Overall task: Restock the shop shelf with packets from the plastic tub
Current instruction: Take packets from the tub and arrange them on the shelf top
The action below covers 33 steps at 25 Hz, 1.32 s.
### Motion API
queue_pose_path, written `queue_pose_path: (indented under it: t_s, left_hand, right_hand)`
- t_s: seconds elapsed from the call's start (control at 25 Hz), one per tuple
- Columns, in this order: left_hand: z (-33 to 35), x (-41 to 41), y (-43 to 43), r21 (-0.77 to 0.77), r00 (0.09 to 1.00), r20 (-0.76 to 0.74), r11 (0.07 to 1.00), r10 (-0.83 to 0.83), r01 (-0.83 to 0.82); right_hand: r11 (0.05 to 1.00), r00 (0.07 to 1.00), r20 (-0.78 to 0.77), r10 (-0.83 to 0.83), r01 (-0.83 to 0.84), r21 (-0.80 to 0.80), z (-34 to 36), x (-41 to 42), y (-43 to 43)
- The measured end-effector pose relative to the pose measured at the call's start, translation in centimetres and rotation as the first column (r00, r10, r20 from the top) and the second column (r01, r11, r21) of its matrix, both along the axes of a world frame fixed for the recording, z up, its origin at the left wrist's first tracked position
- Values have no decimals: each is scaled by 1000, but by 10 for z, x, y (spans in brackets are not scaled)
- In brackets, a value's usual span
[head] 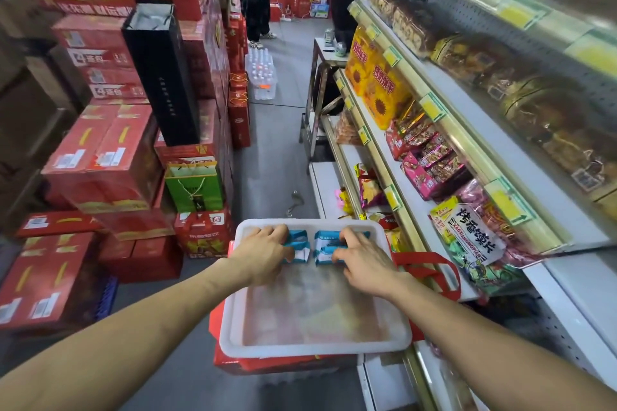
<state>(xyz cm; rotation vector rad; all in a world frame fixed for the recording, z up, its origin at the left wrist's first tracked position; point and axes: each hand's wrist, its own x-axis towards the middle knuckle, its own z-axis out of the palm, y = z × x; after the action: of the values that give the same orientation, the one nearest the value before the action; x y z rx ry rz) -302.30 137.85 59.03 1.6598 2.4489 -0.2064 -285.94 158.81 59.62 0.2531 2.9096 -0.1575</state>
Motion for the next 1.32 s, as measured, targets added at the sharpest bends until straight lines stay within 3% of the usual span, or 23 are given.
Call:
queue_pose_path:
  t_s: [0.2,0.4,0.52,0.72,0.92,1.08,1.32]
  left_hand:
    - [-14,-2,4,-62,998,45,997,-42,44]
    - [3,-9,11,-63,990,135,996,-46,55]
    - [47,-19,25,-13,986,130,994,-106,109]
    - [175,-31,79,172,958,72,949,-279,263]
    - [326,3,160,331,897,-45,840,-440,429]
    - [445,70,221,430,794,-104,693,-599,579]
    - [517,237,294,484,552,-125,435,-825,759]
  right_hand:
    - [992,993,113,30,-43,115,-14,1,-5]
    - [999,995,100,20,-22,24,17,0,-3]
    - [999,999,16,32,-31,-29,62,4,14]
    - [999,988,-152,-19,25,38,187,27,59]
    - [980,952,-292,-97,142,137,344,99,110]
    - [948,894,-425,-145,248,198,457,200,122]
    - [823,788,-461,-407,536,188,526,389,106]
